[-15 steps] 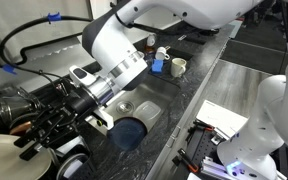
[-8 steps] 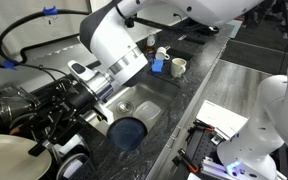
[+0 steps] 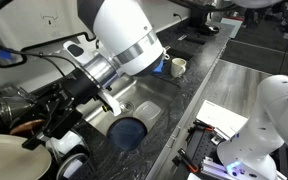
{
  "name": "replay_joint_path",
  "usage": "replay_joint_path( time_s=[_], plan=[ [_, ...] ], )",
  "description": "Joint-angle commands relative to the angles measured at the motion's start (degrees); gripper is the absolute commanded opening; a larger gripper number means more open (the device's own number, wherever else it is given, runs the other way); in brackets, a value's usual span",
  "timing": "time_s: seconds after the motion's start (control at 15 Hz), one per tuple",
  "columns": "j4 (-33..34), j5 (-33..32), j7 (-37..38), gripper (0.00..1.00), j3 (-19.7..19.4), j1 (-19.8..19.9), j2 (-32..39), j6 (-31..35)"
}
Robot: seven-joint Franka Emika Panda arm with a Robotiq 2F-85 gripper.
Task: Pick up the straw from the sink and put in the kitchen utensil holder
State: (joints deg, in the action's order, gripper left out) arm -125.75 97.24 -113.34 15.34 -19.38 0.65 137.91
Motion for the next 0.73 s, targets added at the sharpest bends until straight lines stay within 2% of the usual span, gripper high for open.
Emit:
replay_joint_path(
  time_s=[0.0,0.2,0.4,0.53,0.67],
  plan=[
    [-4.54,-2.02,7.84,1.00,2.73,-0.79,-6.44,9.93],
    [-7.43,-5.88,17.47,1.00,5.57,-1.39,-10.50,19.37],
    [-10.93,-13.86,31.18,1.00,7.91,-2.22,-13.81,27.79],
    [-13.81,-20.78,40.99,1.00,9.44,-1.69,-15.33,31.05],
    [-16.41,-28.35,51.00,1.00,9.66,-1.33,-17.37,30.86]
  ],
)
